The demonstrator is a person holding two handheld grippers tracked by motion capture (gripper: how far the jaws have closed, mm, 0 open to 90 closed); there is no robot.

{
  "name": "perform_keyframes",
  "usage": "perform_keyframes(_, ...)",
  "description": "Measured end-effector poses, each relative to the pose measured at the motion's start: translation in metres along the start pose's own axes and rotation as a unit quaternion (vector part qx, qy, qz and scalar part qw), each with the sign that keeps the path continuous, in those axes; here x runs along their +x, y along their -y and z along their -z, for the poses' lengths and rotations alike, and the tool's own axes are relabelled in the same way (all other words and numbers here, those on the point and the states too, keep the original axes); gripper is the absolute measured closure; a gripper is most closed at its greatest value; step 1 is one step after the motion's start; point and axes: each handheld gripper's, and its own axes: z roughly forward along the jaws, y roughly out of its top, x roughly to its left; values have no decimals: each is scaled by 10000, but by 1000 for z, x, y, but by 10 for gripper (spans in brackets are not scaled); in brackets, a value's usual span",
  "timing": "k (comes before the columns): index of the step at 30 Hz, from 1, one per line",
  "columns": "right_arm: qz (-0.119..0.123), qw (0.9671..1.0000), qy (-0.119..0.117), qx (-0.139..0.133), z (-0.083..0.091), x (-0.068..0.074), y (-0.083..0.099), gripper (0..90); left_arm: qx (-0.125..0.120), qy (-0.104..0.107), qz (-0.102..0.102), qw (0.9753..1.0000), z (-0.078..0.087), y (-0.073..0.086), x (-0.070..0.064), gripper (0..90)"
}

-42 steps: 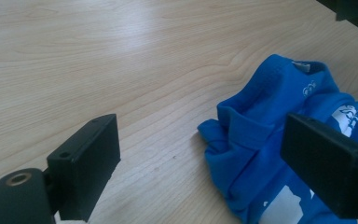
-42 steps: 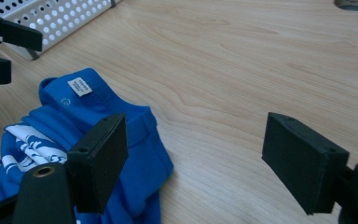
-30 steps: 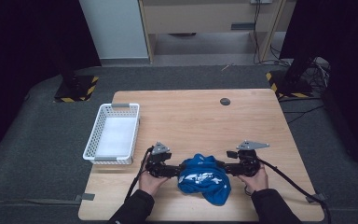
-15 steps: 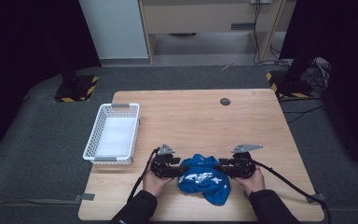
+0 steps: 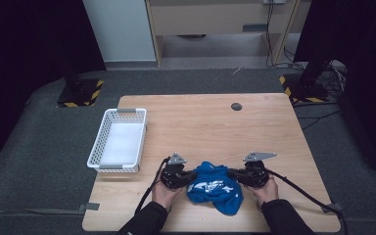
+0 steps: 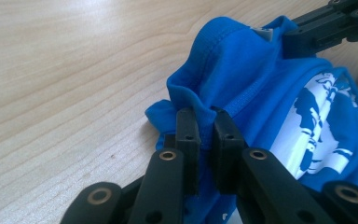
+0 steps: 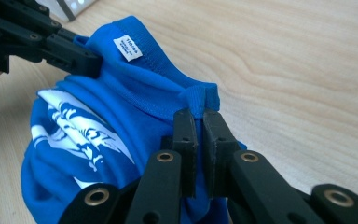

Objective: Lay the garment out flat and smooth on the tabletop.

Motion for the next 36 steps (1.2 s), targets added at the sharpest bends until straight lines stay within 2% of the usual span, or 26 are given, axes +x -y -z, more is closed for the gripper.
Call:
perform_keyframes(4,267,9995,130,-121,6,10,-6,855,-159,-61,-32,9998,7,-3,-4,835)
perform_keyframes(5,324,9992,158,-173,9,12,-8,855,-273,-85,-35,9996,13,-6,-6,835)
perform_keyframes(8,326,9986,181,-368,17,13,-11,855,-414,-68,-61,9991,19,-10,-10,835)
perform_keyframes(9,315,9983,195,-461,21,13,-13,855,-557,-97,-184,9982,26,-16,-17,835)
perform_keyframes(10,305,9979,194,-546,25,13,-15,855,-584,-124,-267,9979,29,-18,-20,836)
perform_keyframes(13,277,9963,219,-785,37,15,-18,855,-665,-165,-420,9968,33,-24,-29,837)
perform_keyframes(14,277,9963,219,-785,37,15,-18,855,-665,-165,-420,9968,33,-24,-29,837)
perform_keyframes(15,394,9952,311,-845,45,19,-20,855,-696,-236,-567,9957,36,-28,-35,837)
perform_keyframes(17,546,9936,398,-911,51,24,-24,855,-776,-304,-655,9944,40,-32,-39,838)
perform_keyframes(22,719,9888,502,-1211,65,33,-40,855,-1103,-375,-617,9913,56,-50,-43,839)
perform_keyframes(25,737,9860,539,-1393,72,35,-50,855,-1228,-474,-673,9890,65,-62,-47,840)
perform_keyframes(26,748,9850,555,-1454,74,36,-54,855,-1228,-474,-673,9890,65,-62,-47,839)
perform_keyframes(28,777,9826,610,-1575,79,38,-63,854,-1375,-632,-756,9856,74,-78,-51,839)
perform_keyframes(31,778,9788,726,-1750,83,40,-77,855,-1486,-828,-840,9818,79,-91,-53,839)
perform_keyframes(32,767,9774,773,-1812,84,40,-82,854,-1486,-828,-840,9818,79,-91,-53,838)
perform_keyframes(34,749,9743,878,-1937,83,41,-90,854,-1589,-1080,-937,9769,80,-104,-51,839)
perform_keyframes(36,723,9707,1044,-2041,80,41,-99,854,-1609,-1207,-949,9750,78,-112,-48,839)
